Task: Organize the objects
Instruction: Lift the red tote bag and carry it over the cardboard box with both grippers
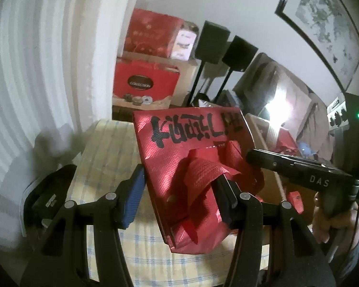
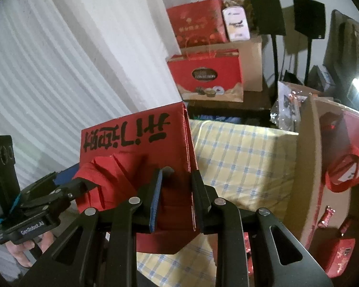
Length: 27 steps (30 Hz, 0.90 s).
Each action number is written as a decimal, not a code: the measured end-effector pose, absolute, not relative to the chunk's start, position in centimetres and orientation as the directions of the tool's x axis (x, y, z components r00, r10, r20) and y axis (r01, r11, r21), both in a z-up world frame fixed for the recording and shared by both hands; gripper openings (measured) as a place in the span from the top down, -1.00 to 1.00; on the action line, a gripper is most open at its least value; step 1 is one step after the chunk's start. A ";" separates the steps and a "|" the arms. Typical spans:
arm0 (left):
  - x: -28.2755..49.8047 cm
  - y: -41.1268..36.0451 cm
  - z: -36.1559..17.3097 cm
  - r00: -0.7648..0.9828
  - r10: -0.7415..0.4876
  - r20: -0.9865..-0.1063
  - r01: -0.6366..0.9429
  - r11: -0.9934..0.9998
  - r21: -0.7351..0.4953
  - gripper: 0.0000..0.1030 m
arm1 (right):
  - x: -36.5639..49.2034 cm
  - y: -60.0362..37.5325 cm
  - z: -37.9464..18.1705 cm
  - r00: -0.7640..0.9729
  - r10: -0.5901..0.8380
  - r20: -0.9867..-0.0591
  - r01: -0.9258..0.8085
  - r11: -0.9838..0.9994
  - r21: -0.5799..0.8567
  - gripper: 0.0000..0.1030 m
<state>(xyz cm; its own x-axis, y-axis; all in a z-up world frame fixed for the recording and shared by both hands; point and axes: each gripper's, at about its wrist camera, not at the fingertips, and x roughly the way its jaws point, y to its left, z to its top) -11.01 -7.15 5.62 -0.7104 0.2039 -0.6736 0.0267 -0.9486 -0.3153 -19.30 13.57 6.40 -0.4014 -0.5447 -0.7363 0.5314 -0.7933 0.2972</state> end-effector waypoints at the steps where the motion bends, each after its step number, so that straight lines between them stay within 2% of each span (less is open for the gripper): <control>1: -11.1 -6.8 5.8 -0.710 0.205 -0.674 0.021 -0.950 -0.311 0.02 | -19.2 14.0 6.8 -0.409 -0.544 -0.732 0.524 -0.797 0.299 0.52; 14: -12.4 -1.6 8.9 -0.722 0.219 -0.657 -0.051 -0.963 -0.264 0.02 | -18.6 18.9 10.1 -0.491 -0.505 -0.710 0.466 -0.841 0.276 0.52; 27: -13.9 5.2 10.0 -0.689 0.309 -0.656 -0.156 -0.947 -0.282 0.02 | -17.8 25.8 11.8 -0.555 -0.449 -0.700 0.380 -0.886 0.266 0.52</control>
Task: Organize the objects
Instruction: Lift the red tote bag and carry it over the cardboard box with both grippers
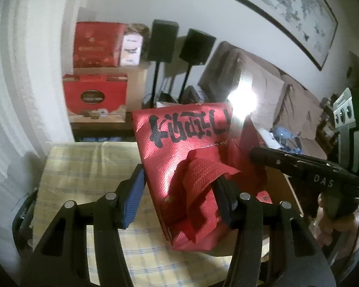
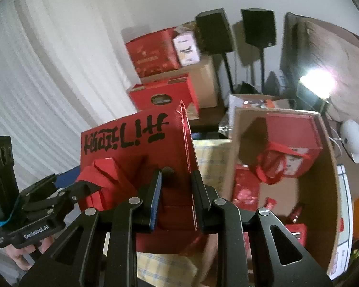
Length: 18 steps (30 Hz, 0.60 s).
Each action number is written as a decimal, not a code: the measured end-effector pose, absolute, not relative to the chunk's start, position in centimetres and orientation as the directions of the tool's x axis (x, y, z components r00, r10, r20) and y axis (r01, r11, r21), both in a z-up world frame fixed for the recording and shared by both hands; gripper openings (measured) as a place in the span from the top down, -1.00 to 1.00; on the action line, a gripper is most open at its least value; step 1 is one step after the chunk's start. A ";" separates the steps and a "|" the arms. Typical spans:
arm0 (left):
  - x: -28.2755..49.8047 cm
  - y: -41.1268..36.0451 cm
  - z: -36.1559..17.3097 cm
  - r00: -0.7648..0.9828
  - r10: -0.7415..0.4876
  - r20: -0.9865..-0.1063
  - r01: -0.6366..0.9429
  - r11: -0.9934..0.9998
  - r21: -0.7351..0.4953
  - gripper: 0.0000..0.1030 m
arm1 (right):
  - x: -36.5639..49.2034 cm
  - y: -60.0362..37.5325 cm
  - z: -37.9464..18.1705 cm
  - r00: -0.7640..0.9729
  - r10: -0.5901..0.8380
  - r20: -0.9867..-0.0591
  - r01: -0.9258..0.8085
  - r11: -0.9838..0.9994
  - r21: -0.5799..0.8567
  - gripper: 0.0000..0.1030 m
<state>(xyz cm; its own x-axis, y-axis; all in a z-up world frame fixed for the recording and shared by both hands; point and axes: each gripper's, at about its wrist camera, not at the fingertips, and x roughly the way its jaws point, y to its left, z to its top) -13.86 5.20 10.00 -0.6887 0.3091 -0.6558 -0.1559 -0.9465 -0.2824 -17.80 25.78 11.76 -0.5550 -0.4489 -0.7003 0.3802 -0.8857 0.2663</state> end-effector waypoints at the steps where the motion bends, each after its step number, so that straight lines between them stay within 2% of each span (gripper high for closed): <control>1: -13.9 5.7 10.0 -0.686 0.314 -0.657 -0.162 -0.945 -0.283 0.02 | -17.7 26.4 11.8 -0.559 -0.443 -0.702 0.370 -0.890 0.267 0.52; 18: -15.5 14.1 8.7 -0.605 0.390 -0.694 -0.257 -0.921 -0.293 0.02 | -17.1 35.1 11.3 -0.599 -0.363 -0.714 0.243 -0.932 0.269 0.52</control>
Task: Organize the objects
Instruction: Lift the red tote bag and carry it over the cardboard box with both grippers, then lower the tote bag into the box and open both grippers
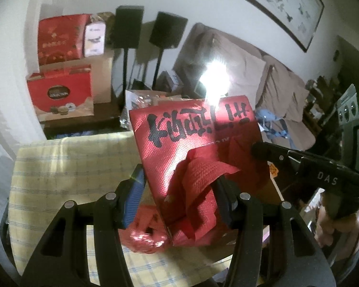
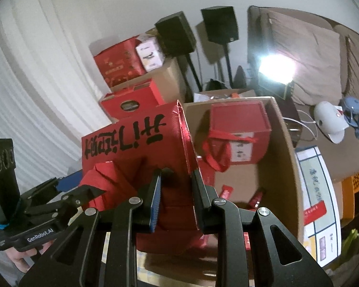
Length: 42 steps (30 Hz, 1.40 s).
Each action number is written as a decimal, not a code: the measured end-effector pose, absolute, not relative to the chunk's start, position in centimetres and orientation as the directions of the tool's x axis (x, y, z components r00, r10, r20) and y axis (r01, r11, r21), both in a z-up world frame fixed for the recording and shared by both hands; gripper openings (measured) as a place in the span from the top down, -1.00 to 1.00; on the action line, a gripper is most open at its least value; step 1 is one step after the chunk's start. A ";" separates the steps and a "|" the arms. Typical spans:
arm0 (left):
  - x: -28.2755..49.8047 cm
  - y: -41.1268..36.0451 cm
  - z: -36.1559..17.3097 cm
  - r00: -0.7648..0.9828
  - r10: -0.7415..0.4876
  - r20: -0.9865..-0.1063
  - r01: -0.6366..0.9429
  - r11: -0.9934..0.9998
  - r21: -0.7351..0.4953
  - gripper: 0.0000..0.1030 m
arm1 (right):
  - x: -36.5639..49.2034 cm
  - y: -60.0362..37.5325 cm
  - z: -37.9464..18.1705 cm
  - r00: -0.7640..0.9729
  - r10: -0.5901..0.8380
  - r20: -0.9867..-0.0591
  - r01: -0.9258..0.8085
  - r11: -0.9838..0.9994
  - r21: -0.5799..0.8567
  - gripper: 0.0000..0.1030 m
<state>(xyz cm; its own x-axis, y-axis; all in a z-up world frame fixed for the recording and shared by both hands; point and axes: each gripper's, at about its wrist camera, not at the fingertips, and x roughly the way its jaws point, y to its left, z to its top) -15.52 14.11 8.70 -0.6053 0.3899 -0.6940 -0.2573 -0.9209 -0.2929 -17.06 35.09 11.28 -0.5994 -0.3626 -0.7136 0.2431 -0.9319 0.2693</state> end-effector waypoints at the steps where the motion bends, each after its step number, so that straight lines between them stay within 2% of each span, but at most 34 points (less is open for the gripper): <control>1: -15.6 14.5 8.5 -0.599 0.393 -0.697 -0.261 -0.919 -0.294 0.02 | -17.1 35.5 11.2 -0.600 -0.359 -0.715 0.237 -0.933 0.270 0.52; 24: -17.8 21.4 5.2 -0.515 0.402 -0.757 -0.309 -0.911 -0.274 0.02 | -17.6 41.8 8.3 -0.584 -0.293 -0.757 0.129 -0.954 0.271 0.52; 42: -20.7 26.2 0.3 -0.394 0.374 -0.839 -0.340 -0.908 -0.245 0.02 | -21.2 45.6 3.0 -0.512 -0.220 -0.830 0.010 -0.968 0.250 0.52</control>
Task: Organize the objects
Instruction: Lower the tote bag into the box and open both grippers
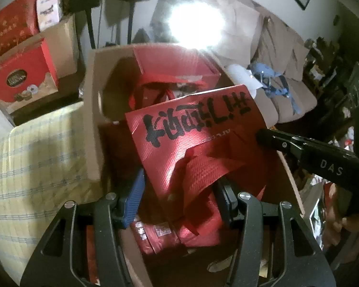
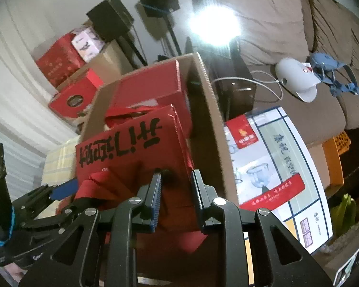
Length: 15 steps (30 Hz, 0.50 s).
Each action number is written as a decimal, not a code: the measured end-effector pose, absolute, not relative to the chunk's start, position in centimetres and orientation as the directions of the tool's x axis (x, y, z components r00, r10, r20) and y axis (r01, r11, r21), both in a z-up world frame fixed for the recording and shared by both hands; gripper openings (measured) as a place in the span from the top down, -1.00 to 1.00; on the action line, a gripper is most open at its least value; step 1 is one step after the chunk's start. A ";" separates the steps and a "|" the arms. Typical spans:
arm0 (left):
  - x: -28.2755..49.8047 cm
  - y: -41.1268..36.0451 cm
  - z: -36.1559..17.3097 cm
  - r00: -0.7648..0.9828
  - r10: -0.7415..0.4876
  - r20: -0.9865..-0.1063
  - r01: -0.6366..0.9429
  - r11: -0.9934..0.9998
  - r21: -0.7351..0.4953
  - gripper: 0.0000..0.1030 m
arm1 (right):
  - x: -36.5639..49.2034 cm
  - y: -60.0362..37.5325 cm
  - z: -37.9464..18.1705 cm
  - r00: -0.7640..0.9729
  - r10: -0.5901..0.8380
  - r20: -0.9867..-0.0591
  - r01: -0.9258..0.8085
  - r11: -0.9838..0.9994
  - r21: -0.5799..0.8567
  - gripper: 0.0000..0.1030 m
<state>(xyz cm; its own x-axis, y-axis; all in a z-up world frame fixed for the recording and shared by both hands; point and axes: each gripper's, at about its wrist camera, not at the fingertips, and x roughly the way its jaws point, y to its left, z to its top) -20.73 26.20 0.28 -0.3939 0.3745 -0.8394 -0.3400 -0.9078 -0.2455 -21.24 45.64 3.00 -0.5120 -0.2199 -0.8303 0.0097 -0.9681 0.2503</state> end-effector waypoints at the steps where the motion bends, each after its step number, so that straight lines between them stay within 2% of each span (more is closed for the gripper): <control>1: -20.9 26.4 -0.1 -0.388 0.369 -0.845 -0.342 -0.909 -0.239 0.02 | -21.4 45.8 2.6 -0.506 -0.218 -0.834 0.003 -0.968 0.250 0.52; 7: -21.5 27.1 -1.3 -0.354 0.366 -0.861 -0.352 -0.905 -0.240 0.01 | -22.2 46.2 1.1 -0.488 -0.182 -0.854 -0.015 -0.976 0.217 0.50; 9: -21.6 27.2 -1.4 -0.347 0.363 -0.865 -0.357 -0.904 -0.236 -0.05 | -22.3 46.3 0.8 -0.484 -0.183 -0.856 -0.020 -0.975 0.220 0.51; 11: -21.6 27.3 -1.2 -0.354 0.342 -0.870 -0.363 -0.908 -0.209 -0.23 | -22.3 46.3 0.8 -0.481 -0.171 -0.860 -0.024 -0.978 0.207 0.50; 13: -21.3 27.2 -0.8 -0.365 0.333 -0.870 -0.367 -0.910 -0.194 -0.35 | -22.2 46.0 1.0 -0.483 -0.155 -0.862 -0.021 -0.982 0.188 0.36; 15: -21.2 26.8 -0.6 -0.368 0.337 -0.867 -0.365 -0.910 -0.199 -0.42 | -22.0 45.8 1.3 -0.490 -0.156 -0.858 -0.013 -0.982 0.186 0.31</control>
<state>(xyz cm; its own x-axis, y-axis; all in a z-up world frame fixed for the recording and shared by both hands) -21.18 26.80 -0.56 -0.3676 0.3366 -0.8670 -0.3646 -0.9097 -0.1986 -21.99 45.78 1.27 -0.4903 -0.1557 -0.8575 -0.0134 -0.9825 0.1860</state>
